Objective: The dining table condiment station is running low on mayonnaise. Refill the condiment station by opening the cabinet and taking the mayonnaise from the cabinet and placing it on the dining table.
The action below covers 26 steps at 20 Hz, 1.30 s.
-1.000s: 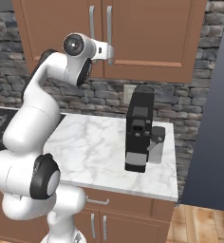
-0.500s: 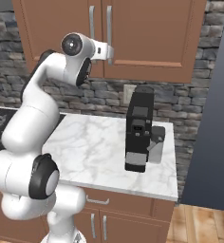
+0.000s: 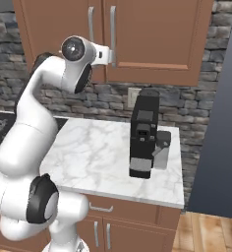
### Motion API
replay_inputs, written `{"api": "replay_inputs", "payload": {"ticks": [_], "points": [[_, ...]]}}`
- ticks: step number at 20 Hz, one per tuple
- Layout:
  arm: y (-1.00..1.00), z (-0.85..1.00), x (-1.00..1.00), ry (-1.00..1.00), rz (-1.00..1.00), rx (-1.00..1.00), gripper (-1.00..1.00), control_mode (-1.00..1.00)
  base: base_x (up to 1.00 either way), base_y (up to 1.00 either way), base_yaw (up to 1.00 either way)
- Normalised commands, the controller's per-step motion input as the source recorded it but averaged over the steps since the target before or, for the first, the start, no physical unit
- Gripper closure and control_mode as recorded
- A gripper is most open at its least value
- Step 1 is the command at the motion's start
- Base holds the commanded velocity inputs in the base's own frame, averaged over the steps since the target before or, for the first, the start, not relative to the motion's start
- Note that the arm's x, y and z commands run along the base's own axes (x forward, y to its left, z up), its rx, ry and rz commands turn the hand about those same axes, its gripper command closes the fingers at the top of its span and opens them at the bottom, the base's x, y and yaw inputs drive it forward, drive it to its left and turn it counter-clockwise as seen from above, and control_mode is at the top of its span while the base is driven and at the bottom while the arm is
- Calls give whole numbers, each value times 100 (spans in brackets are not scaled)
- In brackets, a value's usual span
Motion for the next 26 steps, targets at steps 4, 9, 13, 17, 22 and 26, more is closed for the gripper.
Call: {"api": "replay_inputs", "payload": {"ticks": [4,9,13,17,22,26], "points": [[33,0,-100,0,17,-4,100,-100,0,0,0],[55,0,-100,1,20,-17,100,-100,0,0,0],[64,0,-100,1,21,-20,-100,-100,0,0,0],[33,6,-100,2,11,-9,-100,-100,0,0,0],[-43,28,-100,0,0,15,-100,-100,0,0,0],[-100,28,-81,13,0,34,-100,-100,0,0,0]]}}
